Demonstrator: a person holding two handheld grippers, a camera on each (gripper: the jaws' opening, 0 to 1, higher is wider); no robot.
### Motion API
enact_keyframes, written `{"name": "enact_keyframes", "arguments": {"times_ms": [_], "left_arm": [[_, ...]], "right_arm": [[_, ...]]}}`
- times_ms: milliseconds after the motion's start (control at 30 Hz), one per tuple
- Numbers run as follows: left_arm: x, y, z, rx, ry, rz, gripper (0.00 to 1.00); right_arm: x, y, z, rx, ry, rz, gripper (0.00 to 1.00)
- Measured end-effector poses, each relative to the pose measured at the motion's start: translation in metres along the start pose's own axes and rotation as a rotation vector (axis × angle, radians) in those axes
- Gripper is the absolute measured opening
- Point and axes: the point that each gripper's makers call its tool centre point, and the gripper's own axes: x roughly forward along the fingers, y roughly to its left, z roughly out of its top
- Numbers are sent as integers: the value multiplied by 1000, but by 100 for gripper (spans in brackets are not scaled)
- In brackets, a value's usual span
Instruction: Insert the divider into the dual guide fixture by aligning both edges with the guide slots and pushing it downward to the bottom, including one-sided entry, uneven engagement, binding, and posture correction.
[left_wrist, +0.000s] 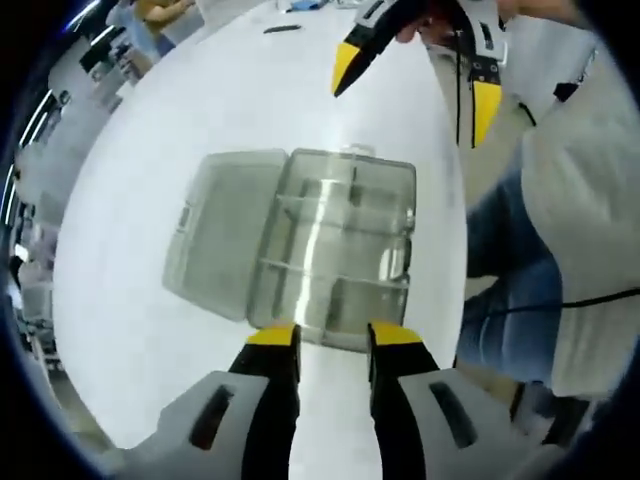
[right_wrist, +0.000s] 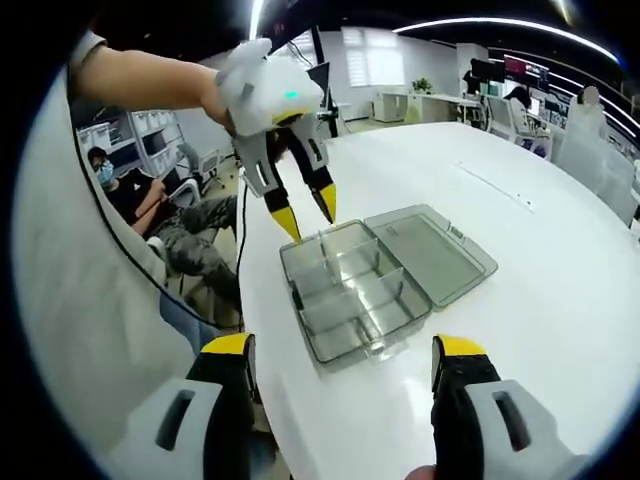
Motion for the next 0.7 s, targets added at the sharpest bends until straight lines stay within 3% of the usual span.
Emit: {"name": "enact_keyframes", "arguments": {"times_ms": [233,367,700], "left_arm": [[-2,-4,-4,-86,-68,29,30],[-5,-3,5,-159,-145,47,31],[-9,-12,21,-247,-262,60,35]], "right_arm": [[-1,-5,-9,4,19,-2,69],[-2,-9,-15,-5,38,-4,69],[-5,-19,-26,-32,79,-6,66]]}}
